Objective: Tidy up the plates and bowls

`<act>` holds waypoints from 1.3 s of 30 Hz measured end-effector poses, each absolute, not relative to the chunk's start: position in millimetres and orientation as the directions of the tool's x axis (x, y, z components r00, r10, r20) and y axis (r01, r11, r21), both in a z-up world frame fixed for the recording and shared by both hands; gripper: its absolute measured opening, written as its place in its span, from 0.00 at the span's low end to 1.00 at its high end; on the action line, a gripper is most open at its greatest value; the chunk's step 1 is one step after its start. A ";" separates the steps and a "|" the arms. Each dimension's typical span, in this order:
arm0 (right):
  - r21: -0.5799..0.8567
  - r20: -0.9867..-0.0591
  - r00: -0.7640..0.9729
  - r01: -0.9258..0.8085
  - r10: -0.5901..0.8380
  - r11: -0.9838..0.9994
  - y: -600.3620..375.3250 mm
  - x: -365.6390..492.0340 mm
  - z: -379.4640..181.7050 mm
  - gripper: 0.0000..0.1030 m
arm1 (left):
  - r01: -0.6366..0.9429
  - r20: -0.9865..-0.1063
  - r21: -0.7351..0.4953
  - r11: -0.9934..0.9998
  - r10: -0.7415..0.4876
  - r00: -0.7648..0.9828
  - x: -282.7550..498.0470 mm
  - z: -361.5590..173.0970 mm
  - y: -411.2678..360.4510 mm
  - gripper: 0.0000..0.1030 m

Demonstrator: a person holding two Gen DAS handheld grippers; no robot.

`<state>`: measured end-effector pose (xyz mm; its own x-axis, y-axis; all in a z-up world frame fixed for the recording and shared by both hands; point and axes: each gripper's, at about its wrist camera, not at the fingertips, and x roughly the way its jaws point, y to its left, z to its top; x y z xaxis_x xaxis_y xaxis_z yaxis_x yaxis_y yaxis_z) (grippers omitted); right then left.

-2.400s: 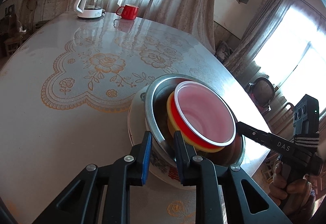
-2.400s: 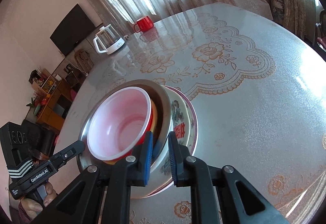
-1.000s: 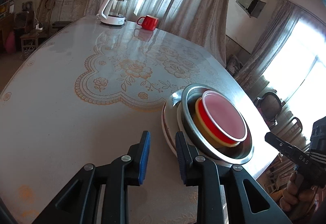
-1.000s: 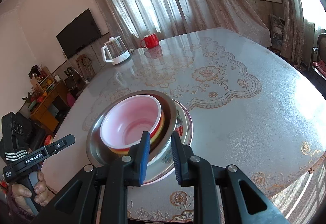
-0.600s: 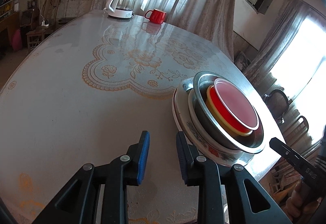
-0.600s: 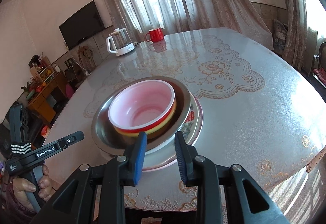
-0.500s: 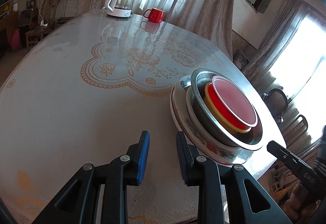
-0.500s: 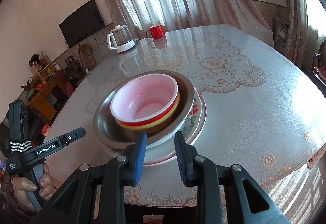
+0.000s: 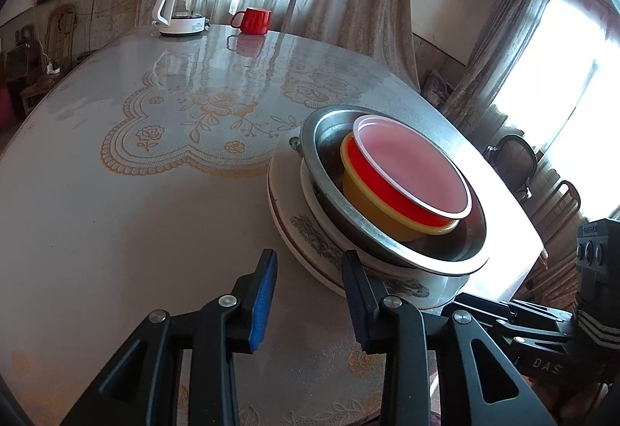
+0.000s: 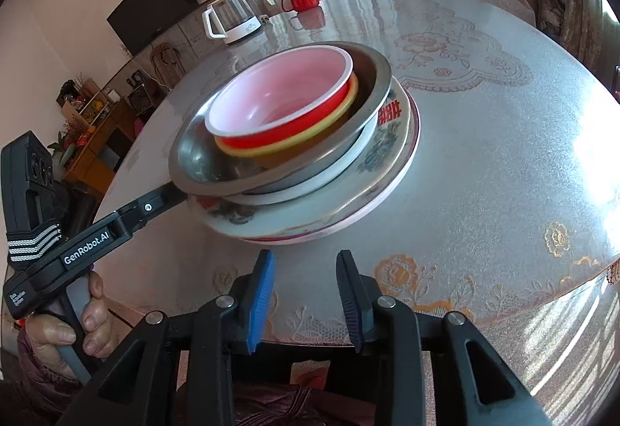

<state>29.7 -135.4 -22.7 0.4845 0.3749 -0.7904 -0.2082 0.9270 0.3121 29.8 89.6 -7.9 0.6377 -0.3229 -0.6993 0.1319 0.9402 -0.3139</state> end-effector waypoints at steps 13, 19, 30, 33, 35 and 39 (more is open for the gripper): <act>0.296 -0.798 0.471 -0.236 0.376 0.926 -134.2 37.9 -24.0 0.33 | 0.158 -0.682 -0.365 0.917 -0.379 0.626 37.5 -16.2 79.6 0.37; 0.281 -0.788 0.504 -0.218 0.354 0.935 -133.9 31.5 -25.8 0.32 | 0.143 -0.681 -0.368 0.919 -0.371 0.632 31.8 -17.4 77.9 0.39; 0.080 -0.648 0.761 0.032 0.027 0.996 -151.9 -5.2 24.6 0.35 | -0.012 -0.708 -0.213 0.977 -0.146 0.691 4.2 -0.9 95.6 0.61; -0.001 -0.592 0.805 0.054 -0.044 0.999 -131.2 -6.4 44.3 0.42 | -0.001 -0.689 -0.173 0.985 -0.120 0.715 -0.5 9.3 92.7 0.71; -0.053 -0.548 0.836 0.006 -0.034 0.999 -110.4 -13.3 51.8 0.44 | 0.005 -0.679 -0.169 0.986 -0.120 0.724 -3.2 14.2 91.7 0.82; -0.159 -0.488 0.869 0.000 -0.078 0.987 -73.5 -26.8 50.4 0.68 | -0.024 -0.678 -0.130 0.991 -0.072 0.732 -3.5 16.7 91.7 0.89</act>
